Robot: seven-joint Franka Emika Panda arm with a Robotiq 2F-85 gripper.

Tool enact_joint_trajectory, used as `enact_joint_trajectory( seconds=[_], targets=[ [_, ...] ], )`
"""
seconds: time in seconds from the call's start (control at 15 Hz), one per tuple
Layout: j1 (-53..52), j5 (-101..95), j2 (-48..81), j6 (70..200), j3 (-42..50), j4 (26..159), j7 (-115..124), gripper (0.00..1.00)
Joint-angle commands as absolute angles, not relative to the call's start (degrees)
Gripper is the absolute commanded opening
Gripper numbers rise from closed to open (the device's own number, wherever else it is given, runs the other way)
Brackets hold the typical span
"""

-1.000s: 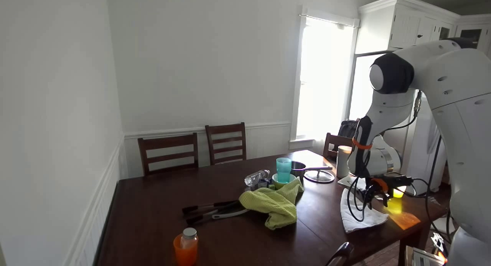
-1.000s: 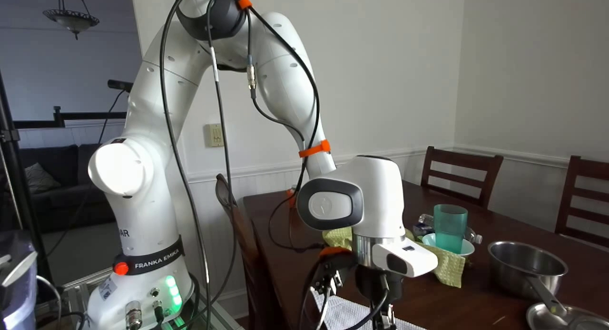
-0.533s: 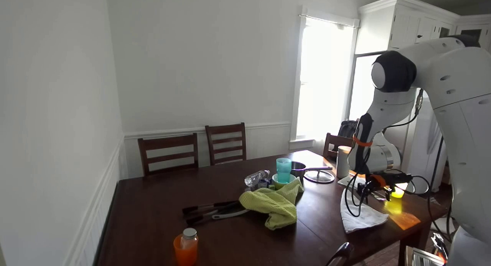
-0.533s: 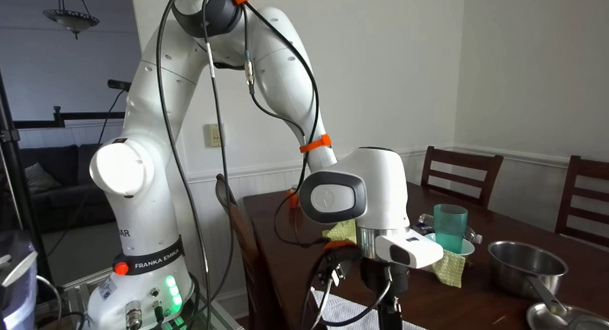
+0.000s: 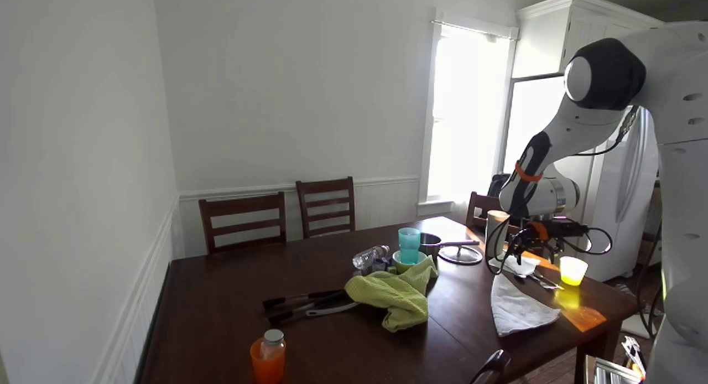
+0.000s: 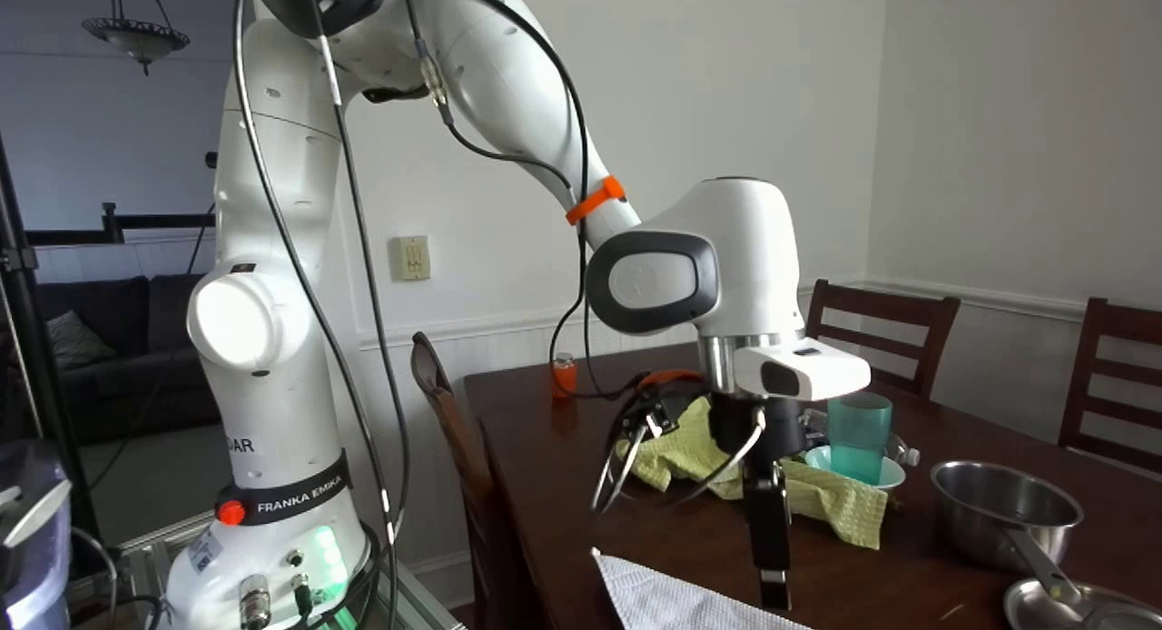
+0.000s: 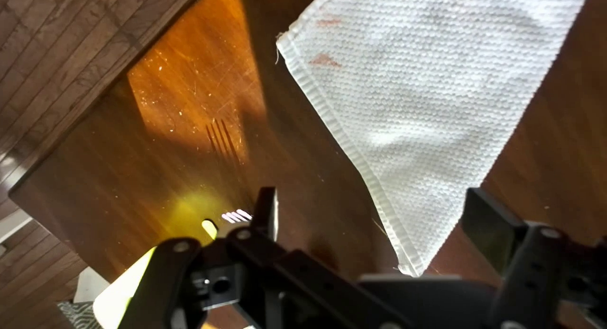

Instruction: Fold the white towel into a triangle once.

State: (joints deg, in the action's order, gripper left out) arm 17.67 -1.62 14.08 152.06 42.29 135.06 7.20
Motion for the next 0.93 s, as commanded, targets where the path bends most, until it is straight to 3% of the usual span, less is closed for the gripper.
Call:
enact_joint_trajectory(
  seconds=[0.0, 0.53, 0.87],
  targets=[
    [16.6, -6.8, 7.9, 142.9, 43.3, 132.6, 13.5, 1.00],
    [18.1, -13.6, -0.6, 126.8, 38.7, 125.7, 25.2, 1.00],
    [20.4, -12.4, -0.7, 126.9, 35.2, 124.8, 24.7, 1.00]
  ],
)
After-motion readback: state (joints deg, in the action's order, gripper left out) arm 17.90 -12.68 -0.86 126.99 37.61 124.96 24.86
